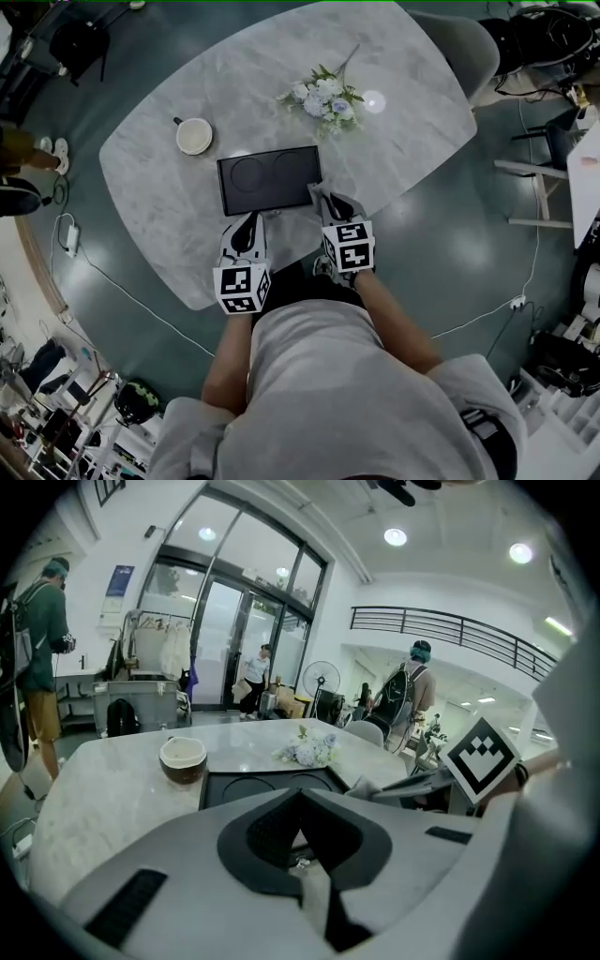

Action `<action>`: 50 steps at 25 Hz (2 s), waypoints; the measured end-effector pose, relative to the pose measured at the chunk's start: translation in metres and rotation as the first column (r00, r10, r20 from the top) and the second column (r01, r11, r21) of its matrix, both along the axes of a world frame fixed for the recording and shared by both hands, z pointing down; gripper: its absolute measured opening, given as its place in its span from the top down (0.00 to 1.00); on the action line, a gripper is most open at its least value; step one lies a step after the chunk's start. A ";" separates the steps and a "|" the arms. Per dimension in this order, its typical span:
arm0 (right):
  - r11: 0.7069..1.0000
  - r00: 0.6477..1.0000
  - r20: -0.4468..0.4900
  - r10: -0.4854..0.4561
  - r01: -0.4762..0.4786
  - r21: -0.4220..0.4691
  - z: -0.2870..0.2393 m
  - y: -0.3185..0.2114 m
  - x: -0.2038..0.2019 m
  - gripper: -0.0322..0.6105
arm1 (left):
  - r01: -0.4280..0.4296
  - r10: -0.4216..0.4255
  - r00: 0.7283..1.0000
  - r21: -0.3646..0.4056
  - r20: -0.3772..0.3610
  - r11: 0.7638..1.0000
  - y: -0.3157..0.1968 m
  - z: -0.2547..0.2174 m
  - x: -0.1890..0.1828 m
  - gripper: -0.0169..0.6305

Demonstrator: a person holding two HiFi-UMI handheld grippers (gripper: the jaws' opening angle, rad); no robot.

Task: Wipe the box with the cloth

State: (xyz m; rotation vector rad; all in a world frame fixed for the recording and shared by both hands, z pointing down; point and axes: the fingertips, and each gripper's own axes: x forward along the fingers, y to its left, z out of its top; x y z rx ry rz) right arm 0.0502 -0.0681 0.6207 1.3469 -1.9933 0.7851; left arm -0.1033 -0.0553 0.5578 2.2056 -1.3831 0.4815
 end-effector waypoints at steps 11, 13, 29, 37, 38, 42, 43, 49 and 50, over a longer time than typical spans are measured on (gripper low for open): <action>0.998 0.997 -0.063 0.053 -0.054 -0.017 0.010 -0.021 0.001 0.88 | -0.036 0.036 0.999 -0.012 -0.029 0.999 -0.045 0.008 -0.024 0.94; 0.998 0.996 -0.074 0.059 -0.060 -0.017 0.010 -0.023 0.000 0.88 | -0.047 0.047 0.998 -0.004 -0.036 0.999 -0.051 0.005 -0.026 0.94; 1.000 0.990 -0.138 0.015 -0.012 0.018 0.005 -0.066 -0.001 0.88 | -0.096 0.096 0.993 0.004 -0.065 0.995 -0.071 -0.003 -0.013 0.94; 0.992 0.981 -0.159 -0.114 0.120 0.032 0.003 -0.102 -0.007 0.88 | 0.015 -0.016 0.999 -0.012 -0.032 1.000 -0.088 -0.001 -0.023 0.94; 0.987 0.975 -0.166 -0.149 0.156 0.030 0.003 -0.107 -0.009 0.88 | 0.031 -0.032 0.999 -0.016 -0.028 0.999 -0.091 0.000 -0.024 0.94; 0.944 0.930 -0.172 -0.325 0.329 -0.007 0.006 -0.120 -0.016 0.88 | 0.079 -0.079 0.997 -0.038 -0.012 0.996 -0.100 0.006 -0.027 0.94; 0.925 0.910 -0.171 -0.378 0.380 -0.022 0.006 -0.121 -0.018 0.88 | 0.089 -0.090 0.996 -0.046 -0.009 0.995 -0.101 0.008 -0.027 0.94; 0.691 0.661 -0.211 -0.720 0.710 -0.134 0.006 -0.124 -0.028 0.88 | 0.149 -0.149 0.989 -0.087 0.007 0.985 -0.108 0.015 -0.024 0.94; 0.648 0.614 -0.221 -0.758 0.747 -0.149 0.006 -0.124 -0.029 0.88 | 0.156 -0.156 0.988 -0.091 0.009 0.984 -0.110 0.016 -0.023 0.94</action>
